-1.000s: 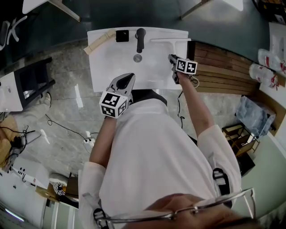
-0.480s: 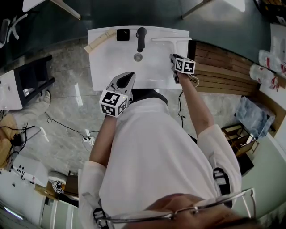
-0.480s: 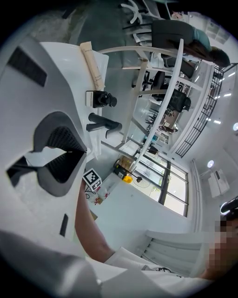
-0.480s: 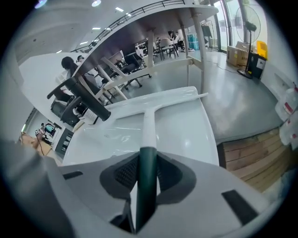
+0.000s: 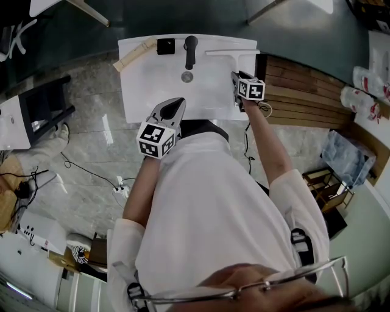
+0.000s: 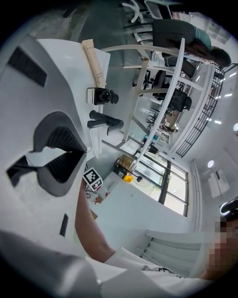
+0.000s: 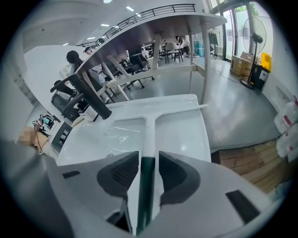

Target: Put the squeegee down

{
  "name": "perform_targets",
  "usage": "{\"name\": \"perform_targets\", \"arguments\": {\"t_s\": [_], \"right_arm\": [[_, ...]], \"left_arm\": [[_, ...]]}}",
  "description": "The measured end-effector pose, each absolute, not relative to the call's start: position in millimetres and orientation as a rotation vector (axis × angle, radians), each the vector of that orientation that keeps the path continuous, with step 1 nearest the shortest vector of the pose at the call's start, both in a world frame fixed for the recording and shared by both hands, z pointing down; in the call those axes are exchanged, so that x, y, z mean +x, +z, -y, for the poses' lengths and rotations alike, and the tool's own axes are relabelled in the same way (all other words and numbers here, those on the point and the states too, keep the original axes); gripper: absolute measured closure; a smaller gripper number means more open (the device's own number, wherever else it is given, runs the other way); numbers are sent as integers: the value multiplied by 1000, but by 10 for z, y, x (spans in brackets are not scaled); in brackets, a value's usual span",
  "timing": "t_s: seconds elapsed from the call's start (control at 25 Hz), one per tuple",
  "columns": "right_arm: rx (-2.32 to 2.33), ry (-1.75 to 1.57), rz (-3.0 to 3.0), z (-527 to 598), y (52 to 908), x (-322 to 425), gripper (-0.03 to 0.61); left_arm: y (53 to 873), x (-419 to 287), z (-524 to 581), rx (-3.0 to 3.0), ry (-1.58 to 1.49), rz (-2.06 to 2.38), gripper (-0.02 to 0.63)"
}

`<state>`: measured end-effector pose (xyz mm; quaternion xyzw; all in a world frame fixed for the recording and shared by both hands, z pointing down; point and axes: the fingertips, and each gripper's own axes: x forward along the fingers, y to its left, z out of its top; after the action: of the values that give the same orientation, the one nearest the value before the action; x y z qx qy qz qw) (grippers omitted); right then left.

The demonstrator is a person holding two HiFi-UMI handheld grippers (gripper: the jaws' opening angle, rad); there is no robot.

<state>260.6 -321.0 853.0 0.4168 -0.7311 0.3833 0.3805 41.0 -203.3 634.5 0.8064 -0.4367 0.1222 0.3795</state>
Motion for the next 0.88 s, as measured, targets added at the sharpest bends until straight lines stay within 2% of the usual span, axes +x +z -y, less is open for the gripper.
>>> {"name": "perform_targets", "arguments": {"t_s": [0.6,0.88], "right_arm": [[1080,914,2004,3153,8096,2522,439],[1112,909,2080,3015,7743,2570,481]], "left_arm": [[6249,364,2074,2094,308,1156,609],[6150,392,2068,2117,294,1171,609]]}}
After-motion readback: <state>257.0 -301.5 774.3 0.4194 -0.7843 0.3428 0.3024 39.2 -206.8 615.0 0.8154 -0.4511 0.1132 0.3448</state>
